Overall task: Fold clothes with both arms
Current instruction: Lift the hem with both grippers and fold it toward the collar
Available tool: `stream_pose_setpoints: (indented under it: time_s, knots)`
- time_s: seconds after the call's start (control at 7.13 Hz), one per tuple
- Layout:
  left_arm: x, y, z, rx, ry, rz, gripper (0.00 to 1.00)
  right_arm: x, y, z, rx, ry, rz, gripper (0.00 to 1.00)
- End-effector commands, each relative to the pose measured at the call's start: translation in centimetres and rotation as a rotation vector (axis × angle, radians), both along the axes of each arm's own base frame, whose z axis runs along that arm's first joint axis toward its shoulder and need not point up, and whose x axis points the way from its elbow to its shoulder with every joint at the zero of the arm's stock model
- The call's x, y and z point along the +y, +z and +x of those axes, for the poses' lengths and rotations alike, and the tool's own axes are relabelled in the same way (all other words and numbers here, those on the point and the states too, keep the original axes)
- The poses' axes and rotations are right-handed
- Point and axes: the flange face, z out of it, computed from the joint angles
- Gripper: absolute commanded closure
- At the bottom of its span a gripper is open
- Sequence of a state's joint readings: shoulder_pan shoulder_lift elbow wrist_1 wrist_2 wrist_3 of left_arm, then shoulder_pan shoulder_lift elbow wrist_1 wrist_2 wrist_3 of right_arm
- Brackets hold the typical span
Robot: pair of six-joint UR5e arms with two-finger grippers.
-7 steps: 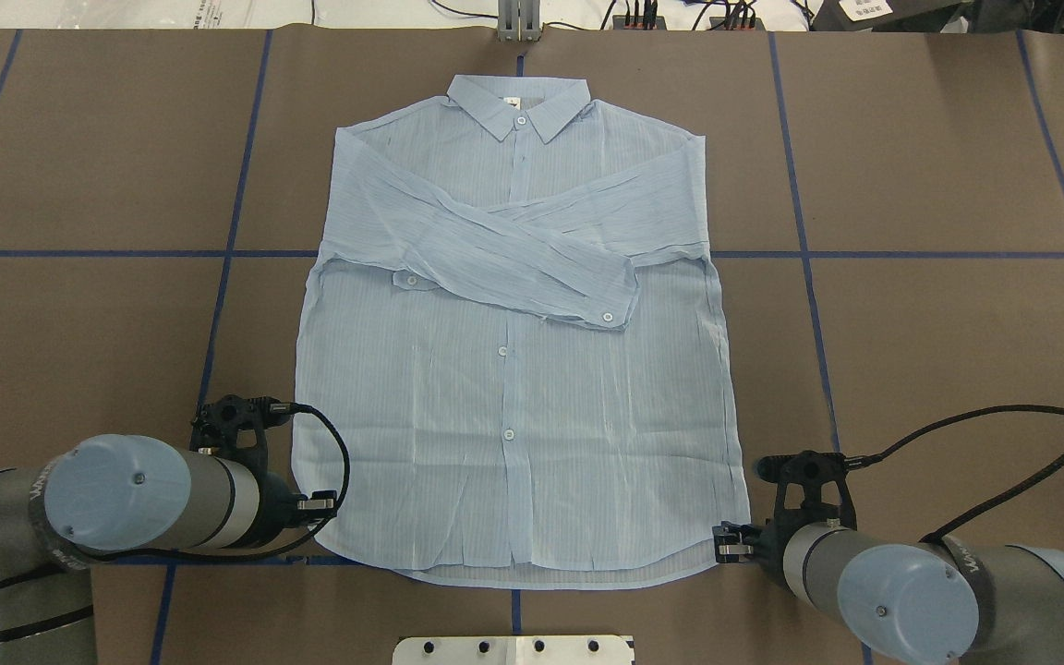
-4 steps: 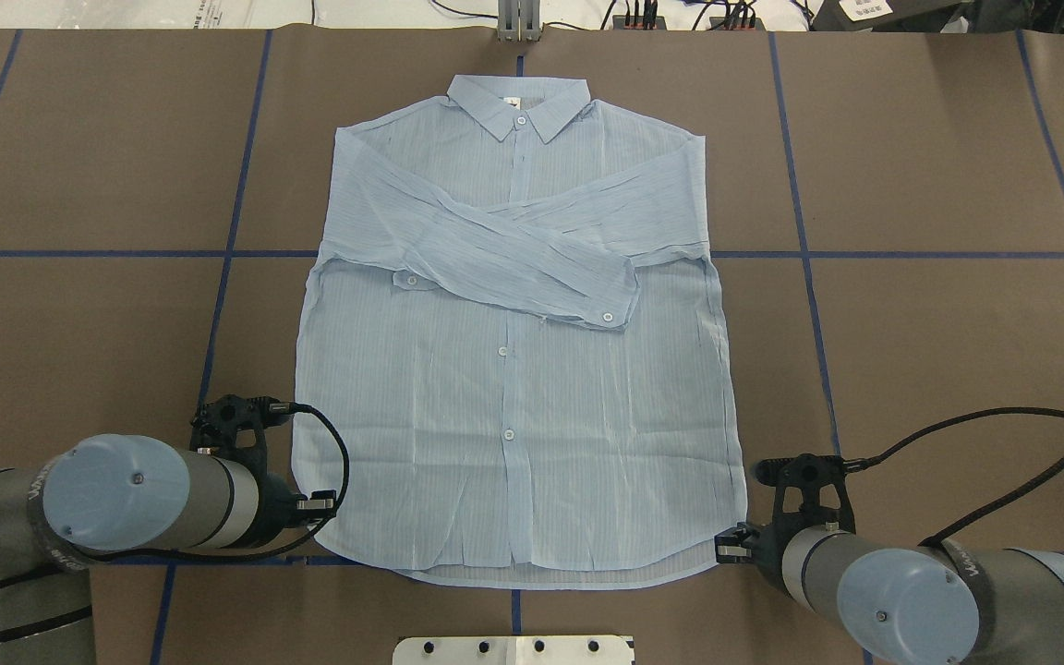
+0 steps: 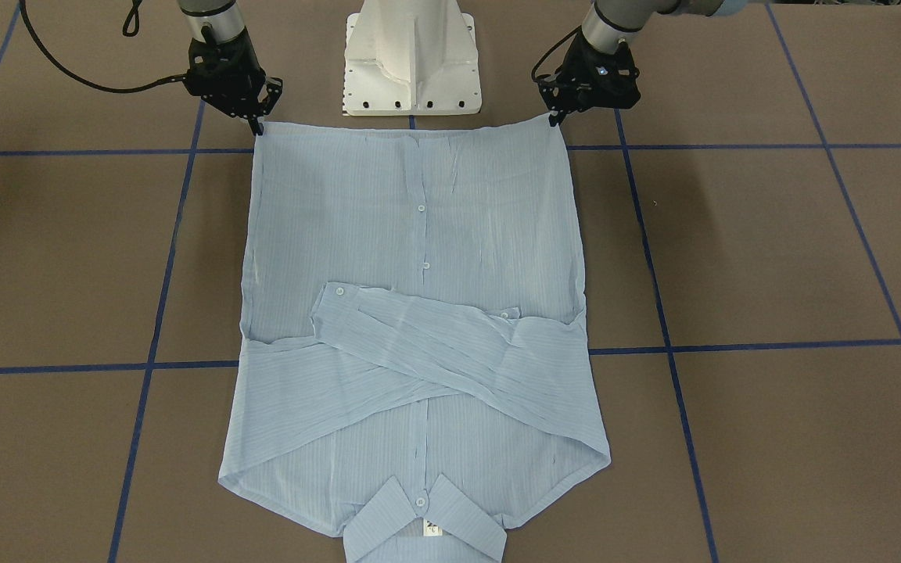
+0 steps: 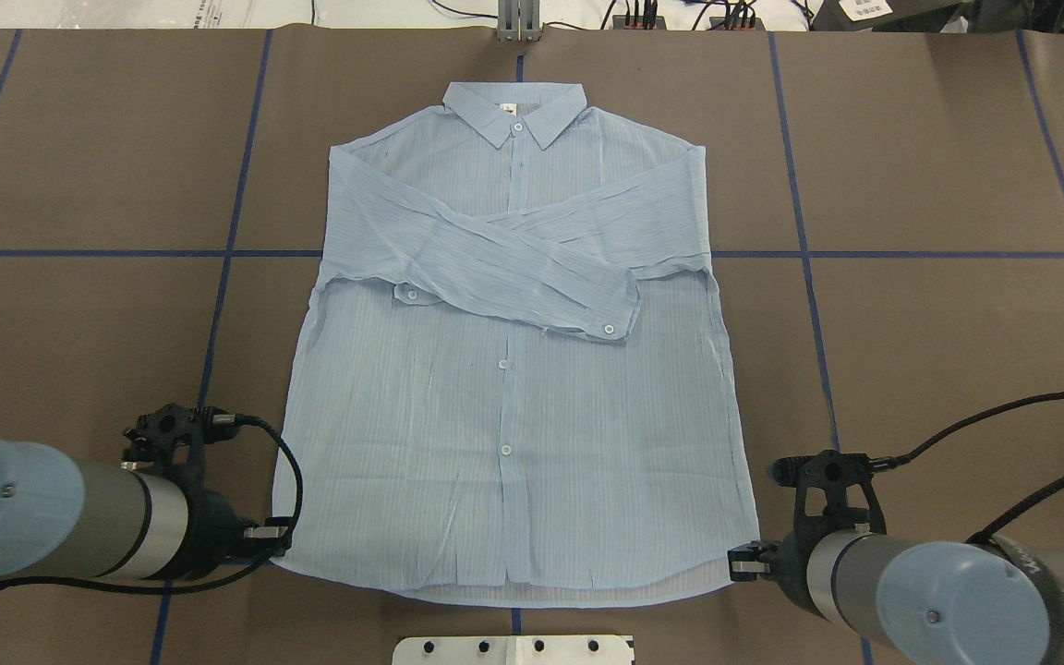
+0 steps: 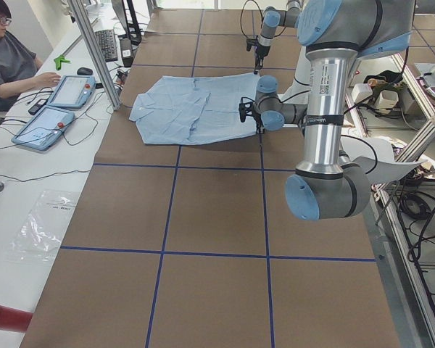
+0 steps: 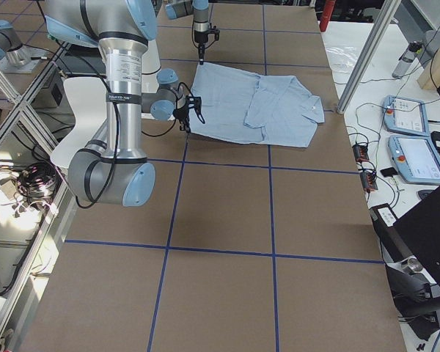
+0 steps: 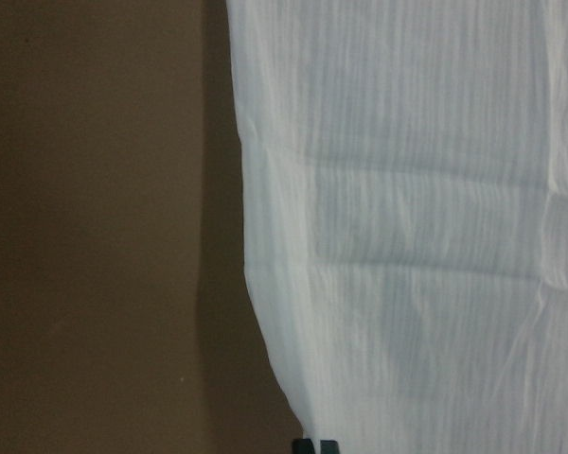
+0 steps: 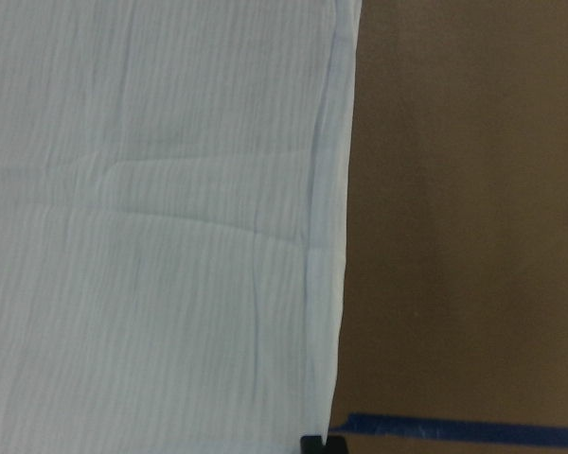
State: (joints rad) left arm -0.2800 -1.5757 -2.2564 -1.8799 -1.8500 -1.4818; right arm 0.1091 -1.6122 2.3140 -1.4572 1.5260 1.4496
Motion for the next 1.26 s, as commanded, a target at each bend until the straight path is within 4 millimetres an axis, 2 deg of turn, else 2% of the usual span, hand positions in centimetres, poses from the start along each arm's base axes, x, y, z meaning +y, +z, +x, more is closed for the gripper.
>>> stream_pose_setpoints:
  time_s: [0.0,0.14,0.28,0.42,0.56,0.7,0.84,0.98,1.12]
  knots:
    - [4.4,-7.5,-7.2,0.086,0.140,-0.045,1.00,2.0,-7.5,7.5,-0.054,-0.103,-0.097,1.00]
    - [4.6,-8.8,-8.6,0.084,0.154,-0.061,1.00,1.1,-9.4,10.2,-0.074,-0.100,-0.141,1.00]
    - [3.8,-8.1,-6.5,0.045,0.148,-0.072,1.00,0.0,-10.2,9.7,-0.076,-0.088,-0.155,1.00]
    - [0.8,-6.8,-4.0,0.010,0.094,-0.062,1.00,-3.7,-11.0,8.3,-0.091,-0.007,-0.142,1.00]
    - [-4.9,-6.3,-3.8,-0.005,-0.002,-0.022,1.00,-7.0,-11.1,7.5,-0.088,0.058,-0.133,1.00]
    - [-9.9,-5.4,-5.4,-0.030,-0.091,0.006,1.00,-10.6,-13.0,8.3,-0.123,0.119,-0.088,1.00]
    - [-13.7,-5.9,-8.0,-0.027,-0.168,0.040,1.00,-13.8,-14.1,9.5,-0.138,0.184,-0.063,1.00]
    - [-16.2,-6.4,-9.0,-0.025,-0.220,0.045,1.00,-17.2,-15.1,9.7,-0.138,0.235,-0.039,1.00]
    - [-19.4,-6.7,-8.4,-0.036,-0.264,0.041,1.00,-20.3,-14.8,9.0,-0.103,0.258,-0.009,1.00]
